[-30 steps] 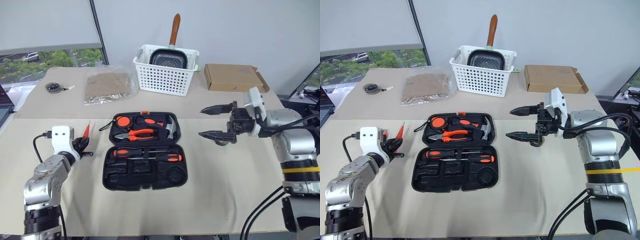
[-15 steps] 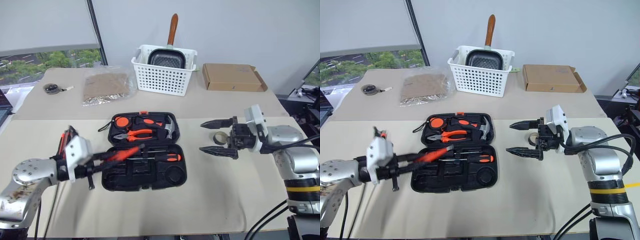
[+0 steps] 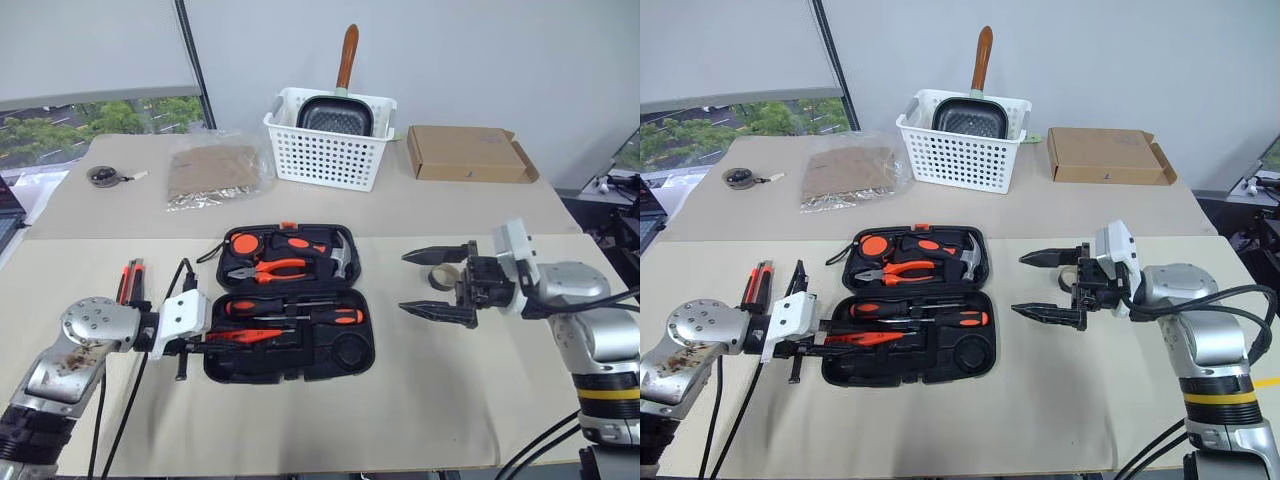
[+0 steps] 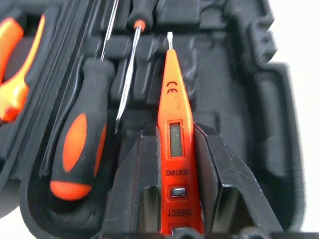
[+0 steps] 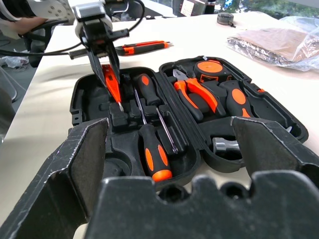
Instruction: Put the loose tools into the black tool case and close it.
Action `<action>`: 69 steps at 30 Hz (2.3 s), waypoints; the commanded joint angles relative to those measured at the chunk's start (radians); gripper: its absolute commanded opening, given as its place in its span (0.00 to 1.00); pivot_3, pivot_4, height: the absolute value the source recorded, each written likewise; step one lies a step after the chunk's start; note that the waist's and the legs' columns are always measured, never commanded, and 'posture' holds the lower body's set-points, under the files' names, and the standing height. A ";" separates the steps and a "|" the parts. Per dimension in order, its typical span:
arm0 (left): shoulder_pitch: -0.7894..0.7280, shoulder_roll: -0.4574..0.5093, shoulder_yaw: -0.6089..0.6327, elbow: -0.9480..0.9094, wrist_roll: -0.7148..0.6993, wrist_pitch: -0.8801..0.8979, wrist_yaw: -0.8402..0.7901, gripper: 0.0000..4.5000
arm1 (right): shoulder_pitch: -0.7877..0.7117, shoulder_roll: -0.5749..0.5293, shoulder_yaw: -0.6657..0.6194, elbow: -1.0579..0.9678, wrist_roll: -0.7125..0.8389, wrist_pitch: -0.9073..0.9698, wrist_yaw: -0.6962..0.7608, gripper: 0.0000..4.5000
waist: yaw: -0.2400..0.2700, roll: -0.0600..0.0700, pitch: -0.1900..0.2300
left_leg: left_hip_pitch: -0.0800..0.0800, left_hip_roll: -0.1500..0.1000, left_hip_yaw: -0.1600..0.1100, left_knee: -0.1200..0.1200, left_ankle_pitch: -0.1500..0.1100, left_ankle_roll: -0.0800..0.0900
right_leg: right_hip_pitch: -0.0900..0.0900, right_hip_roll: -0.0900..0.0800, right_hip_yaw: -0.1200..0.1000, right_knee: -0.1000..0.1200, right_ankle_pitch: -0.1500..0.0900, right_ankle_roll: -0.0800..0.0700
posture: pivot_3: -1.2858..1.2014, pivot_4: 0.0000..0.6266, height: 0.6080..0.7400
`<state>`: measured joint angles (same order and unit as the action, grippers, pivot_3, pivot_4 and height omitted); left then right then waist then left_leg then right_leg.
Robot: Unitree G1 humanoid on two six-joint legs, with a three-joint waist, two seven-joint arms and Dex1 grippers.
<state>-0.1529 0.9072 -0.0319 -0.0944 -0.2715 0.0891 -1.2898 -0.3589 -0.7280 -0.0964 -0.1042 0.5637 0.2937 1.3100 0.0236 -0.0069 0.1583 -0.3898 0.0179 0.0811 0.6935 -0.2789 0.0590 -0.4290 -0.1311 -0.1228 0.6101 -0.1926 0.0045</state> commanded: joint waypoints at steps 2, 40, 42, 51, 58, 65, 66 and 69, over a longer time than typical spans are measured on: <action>-0.054 -0.015 -0.044 0.013 0.041 -0.007 0.009 0.11 | 0.020 -0.004 -0.031 -0.050 0.010 -0.019 -0.028 1.00 | 0.001 0.000 0.000 | 0.000 0.000 0.000 0.000 0.000 0.000 | 0.000 0.000 0.000 0.000 -0.002 0.003 | 0.52 0.24 0.70; -0.167 0.058 -0.163 -0.032 0.161 0.099 -0.003 0.11 | 0.082 -0.001 -0.029 -0.069 0.007 -0.074 -0.062 1.00 | 0.012 0.000 0.000 | 0.004 0.001 0.000 0.001 0.001 -0.001 | 0.003 0.001 0.001 0.001 -0.002 0.003 | 0.52 0.24 0.70; -0.172 0.065 -0.172 -0.029 0.174 0.097 -0.008 0.11 | 0.078 0.000 -0.027 -0.070 0.007 -0.073 -0.066 1.00 | 0.012 0.000 0.000 | 0.004 0.001 0.000 0.001 0.001 0.000 | 0.003 0.001 0.001 0.001 -0.002 0.003 | 0.52 0.24 0.70; -0.172 0.044 -0.203 -0.040 0.190 0.106 -0.004 0.11 | 0.082 -0.001 -0.029 -0.068 0.008 -0.080 -0.074 1.00 | 0.013 0.000 0.000 | 0.004 0.001 0.001 0.001 0.001 0.000 | 0.003 0.001 0.002 0.001 -0.002 0.003 | 0.52 0.24 0.70; -0.204 0.016 -0.230 -0.036 0.229 0.135 0.036 0.11 | 0.088 -0.001 -0.033 -0.065 0.005 -0.089 -0.076 1.00 | 0.017 0.000 0.000 | 0.004 0.000 0.001 0.002 0.001 0.000 | 0.004 0.001 0.002 0.001 -0.002 0.003 | 0.52 0.24 0.70; -0.203 0.010 -0.245 -0.055 0.234 0.163 0.033 0.11 | 0.092 -0.003 -0.034 -0.063 0.006 -0.100 -0.076 1.00 | 0.016 0.002 -0.001 | 0.005 0.000 0.001 0.002 0.001 0.000 | 0.005 0.001 0.002 0.002 -0.002 0.003 | 0.52 0.24 0.70; -0.203 0.011 -0.244 -0.053 0.235 0.164 0.035 0.11 | 0.092 -0.003 -0.034 -0.062 0.006 -0.101 -0.077 1.00 | 0.016 0.002 -0.001 | 0.005 0.000 0.001 0.002 0.001 0.000 | 0.005 0.001 0.002 0.002 -0.002 0.003 | 0.52 0.24 0.70; -0.209 0.013 -0.237 -0.048 0.234 0.170 0.035 0.22 | 0.091 -0.001 -0.033 -0.062 0.005 -0.103 -0.078 1.00 | 0.016 0.002 -0.001 | 0.005 0.000 0.001 0.002 0.001 0.000 | 0.005 0.001 0.002 0.002 -0.002 0.003 | 0.52 0.24 0.70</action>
<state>-0.3680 0.9153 -0.2438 -0.1539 -0.0742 0.2414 -1.2599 -0.2634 -0.7265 -0.0979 -0.1471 0.5635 0.2174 1.2353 0.0397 -0.0049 0.1569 -0.3849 0.0180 0.0819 0.6957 -0.2782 0.0589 -0.4243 -0.1299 -0.1206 0.6121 -0.1942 0.0079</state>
